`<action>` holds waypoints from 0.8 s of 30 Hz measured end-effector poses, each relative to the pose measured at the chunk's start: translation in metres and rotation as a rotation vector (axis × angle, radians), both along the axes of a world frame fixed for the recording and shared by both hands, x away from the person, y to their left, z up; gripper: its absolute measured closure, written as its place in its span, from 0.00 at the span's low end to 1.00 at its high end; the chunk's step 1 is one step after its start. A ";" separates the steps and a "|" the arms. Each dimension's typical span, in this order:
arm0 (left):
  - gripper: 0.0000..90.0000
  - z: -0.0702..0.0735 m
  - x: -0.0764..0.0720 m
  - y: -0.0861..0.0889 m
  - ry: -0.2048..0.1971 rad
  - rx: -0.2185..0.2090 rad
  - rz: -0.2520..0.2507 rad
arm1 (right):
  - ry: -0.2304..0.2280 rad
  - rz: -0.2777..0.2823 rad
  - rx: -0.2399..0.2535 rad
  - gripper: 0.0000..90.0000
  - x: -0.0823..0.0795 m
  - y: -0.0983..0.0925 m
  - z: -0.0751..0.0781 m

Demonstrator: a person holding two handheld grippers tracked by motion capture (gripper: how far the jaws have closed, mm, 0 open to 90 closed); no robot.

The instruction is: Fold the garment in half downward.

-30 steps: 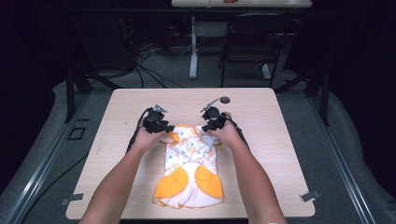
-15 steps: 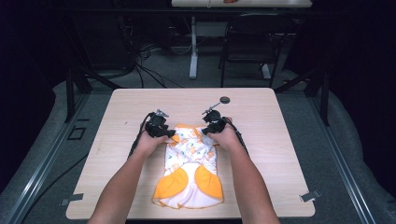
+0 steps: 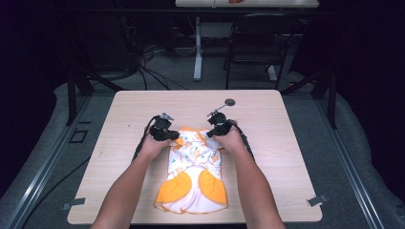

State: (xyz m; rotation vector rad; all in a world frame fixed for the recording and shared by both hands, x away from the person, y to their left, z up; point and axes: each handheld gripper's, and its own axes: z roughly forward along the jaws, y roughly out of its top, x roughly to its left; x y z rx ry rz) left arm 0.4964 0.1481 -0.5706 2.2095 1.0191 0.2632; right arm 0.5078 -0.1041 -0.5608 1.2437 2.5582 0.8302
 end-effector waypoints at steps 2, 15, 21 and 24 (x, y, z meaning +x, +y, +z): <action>0.94 0.000 0.000 0.000 0.013 -0.007 0.011 | -0.021 0.015 -0.021 0.91 -0.001 0.002 0.001; 0.95 0.023 -0.006 0.007 -0.040 -0.012 0.031 | -0.126 0.068 0.000 0.93 -0.012 -0.002 0.029; 0.95 0.038 -0.013 0.010 -0.080 -0.038 0.017 | -0.161 0.088 0.041 0.93 -0.019 -0.009 0.045; 0.95 0.046 -0.015 0.012 -0.098 -0.046 0.015 | -0.179 0.092 0.058 0.93 -0.022 -0.011 0.052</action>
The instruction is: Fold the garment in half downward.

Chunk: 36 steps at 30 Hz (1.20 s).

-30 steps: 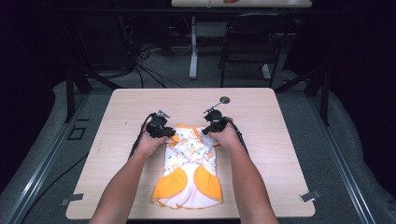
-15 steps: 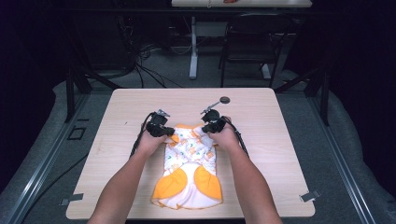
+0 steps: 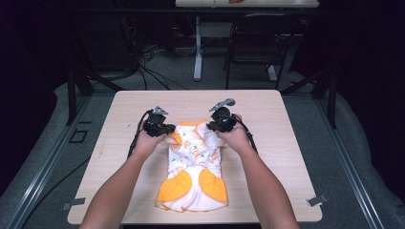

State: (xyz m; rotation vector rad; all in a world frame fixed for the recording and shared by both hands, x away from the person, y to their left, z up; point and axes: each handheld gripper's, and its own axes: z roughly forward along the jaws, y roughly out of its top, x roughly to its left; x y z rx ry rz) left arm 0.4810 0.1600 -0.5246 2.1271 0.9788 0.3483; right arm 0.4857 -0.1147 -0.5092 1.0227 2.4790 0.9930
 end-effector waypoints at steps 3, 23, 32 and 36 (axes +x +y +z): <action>0.95 0.007 -0.001 0.000 -0.011 -0.003 -0.004 | -0.022 0.015 -0.016 0.93 -0.002 0.000 0.007; 0.95 0.058 -0.005 0.011 -0.133 -0.035 -0.001 | -0.156 0.043 -0.014 0.93 -0.012 0.006 0.059; 0.95 0.050 -0.014 0.007 -0.149 -0.022 -0.035 | -0.180 0.076 -0.050 0.93 -0.022 0.005 0.059; 0.95 0.047 -0.017 0.007 -0.152 -0.014 -0.047 | -0.194 0.098 -0.073 0.93 -0.028 0.006 0.055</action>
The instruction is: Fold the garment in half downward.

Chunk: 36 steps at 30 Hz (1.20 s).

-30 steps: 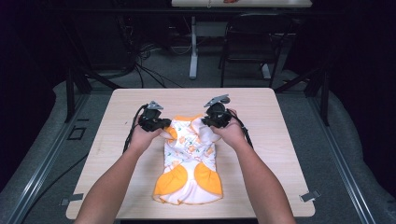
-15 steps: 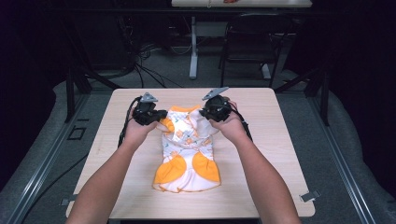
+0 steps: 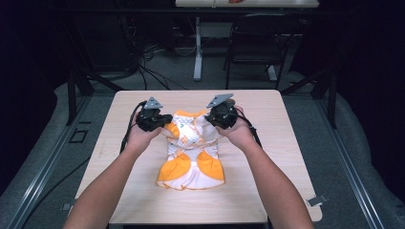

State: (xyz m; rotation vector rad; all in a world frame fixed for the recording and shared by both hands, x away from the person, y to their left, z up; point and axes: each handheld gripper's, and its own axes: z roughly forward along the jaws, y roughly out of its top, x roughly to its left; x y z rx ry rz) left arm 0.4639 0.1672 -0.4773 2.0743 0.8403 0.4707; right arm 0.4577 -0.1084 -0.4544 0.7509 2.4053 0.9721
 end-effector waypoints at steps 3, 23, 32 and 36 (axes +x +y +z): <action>0.95 -0.001 -0.004 0.001 -0.004 -0.004 -0.008 | -0.005 0.003 -0.003 0.93 -0.003 0.000 -0.003; 0.95 -0.018 -0.034 0.007 0.021 -0.030 -0.094 | 0.010 0.060 -0.008 0.93 -0.034 -0.005 -0.023; 0.95 -0.035 -0.047 0.010 0.051 -0.009 -0.124 | 0.051 0.093 -0.036 0.92 -0.047 -0.002 -0.037; 0.94 -0.045 -0.055 0.010 0.070 -0.006 -0.146 | 0.076 0.099 -0.011 0.92 -0.053 -0.004 -0.041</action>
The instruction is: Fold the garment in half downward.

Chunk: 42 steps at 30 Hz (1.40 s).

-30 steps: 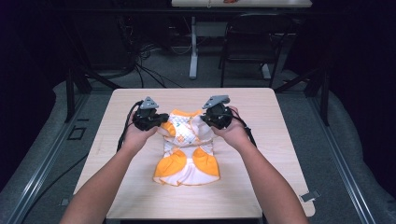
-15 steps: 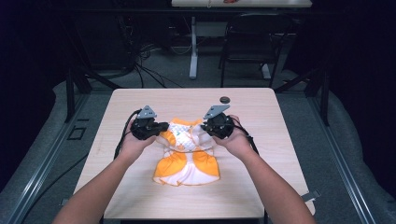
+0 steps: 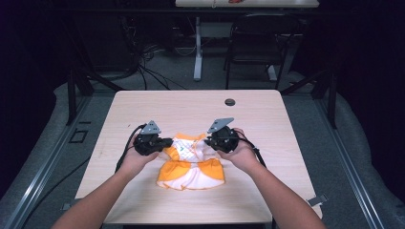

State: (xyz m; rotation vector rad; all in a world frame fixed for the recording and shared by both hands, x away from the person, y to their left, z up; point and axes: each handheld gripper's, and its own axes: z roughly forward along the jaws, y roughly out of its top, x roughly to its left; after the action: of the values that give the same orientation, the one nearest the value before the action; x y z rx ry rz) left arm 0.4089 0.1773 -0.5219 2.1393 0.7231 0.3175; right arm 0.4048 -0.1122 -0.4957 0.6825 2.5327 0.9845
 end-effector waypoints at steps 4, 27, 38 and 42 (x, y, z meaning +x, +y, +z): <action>0.94 -0.006 -0.007 0.000 0.013 0.003 -0.020 | 0.008 0.020 -0.023 0.92 -0.009 0.000 -0.006; 0.80 0.002 -0.033 0.016 0.047 -0.066 -0.034 | 0.111 0.031 0.036 0.72 -0.042 -0.014 -0.013; 0.98 0.012 -0.019 0.015 0.057 -0.055 0.050 | 0.056 -0.053 0.086 0.92 -0.035 -0.020 0.005; 1.00 0.003 -0.013 0.005 0.082 -0.059 0.055 | 0.074 -0.082 0.068 0.96 -0.025 -0.014 -0.003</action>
State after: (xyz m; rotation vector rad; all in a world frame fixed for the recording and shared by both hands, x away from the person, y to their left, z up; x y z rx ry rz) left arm 0.3958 0.1828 -0.5189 2.0892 0.8299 0.2356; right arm 0.3795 -0.1261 -0.4990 0.8503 2.5217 1.0399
